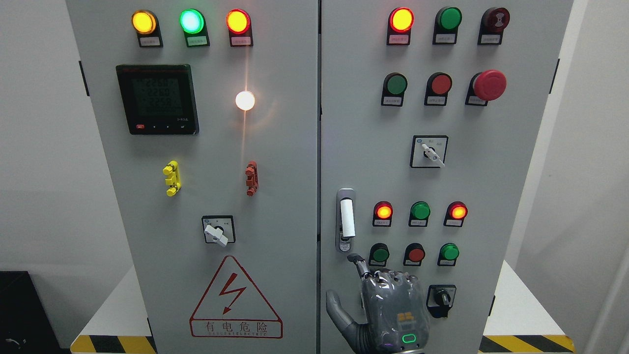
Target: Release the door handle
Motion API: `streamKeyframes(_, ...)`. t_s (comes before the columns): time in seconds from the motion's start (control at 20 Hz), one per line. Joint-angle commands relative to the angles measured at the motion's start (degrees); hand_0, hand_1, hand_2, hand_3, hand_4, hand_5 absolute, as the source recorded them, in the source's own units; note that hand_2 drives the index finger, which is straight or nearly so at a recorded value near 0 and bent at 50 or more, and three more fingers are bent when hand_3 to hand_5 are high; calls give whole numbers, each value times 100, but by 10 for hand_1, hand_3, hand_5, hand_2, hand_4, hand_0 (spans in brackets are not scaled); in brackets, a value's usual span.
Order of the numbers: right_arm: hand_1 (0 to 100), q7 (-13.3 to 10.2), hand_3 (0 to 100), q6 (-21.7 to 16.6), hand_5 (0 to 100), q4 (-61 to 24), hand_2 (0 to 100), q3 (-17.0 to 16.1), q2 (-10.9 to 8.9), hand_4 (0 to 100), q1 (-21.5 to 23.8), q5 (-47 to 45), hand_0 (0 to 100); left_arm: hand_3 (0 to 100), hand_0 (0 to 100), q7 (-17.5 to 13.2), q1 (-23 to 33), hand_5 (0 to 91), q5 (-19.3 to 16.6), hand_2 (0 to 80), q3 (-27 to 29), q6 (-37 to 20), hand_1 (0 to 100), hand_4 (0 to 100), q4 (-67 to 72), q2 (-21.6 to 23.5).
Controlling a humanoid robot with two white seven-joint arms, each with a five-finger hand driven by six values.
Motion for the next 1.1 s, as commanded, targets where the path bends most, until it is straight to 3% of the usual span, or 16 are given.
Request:
streamKeyframes(0.0,191,204,1000,13,1000,-216,856,-97,13,1000,-39,-24,335,0,120,1,97,0,3,0,0,-4,556,0,0,0)
streamKeyframes(0.35,163,310,1000,21,1000,-199,919,-150,31,1000,-399,-33,328,0,120,1,97,0,3,0,0,-4,556,0,0,0)
streamKeyframes(0.5,157,530,1000,39,1000,-207,937,-150,39,1000,-417,-33,307,0,120,1,97,0,-5,0,0,-4,556,0,0,0)
streamKeyframes(1.05,136,548,1000,83,1000,-6,969,-220,40,1000,-689,-24,304,0,120,1,97,0,3,0,0,-4,556,0,0,0)
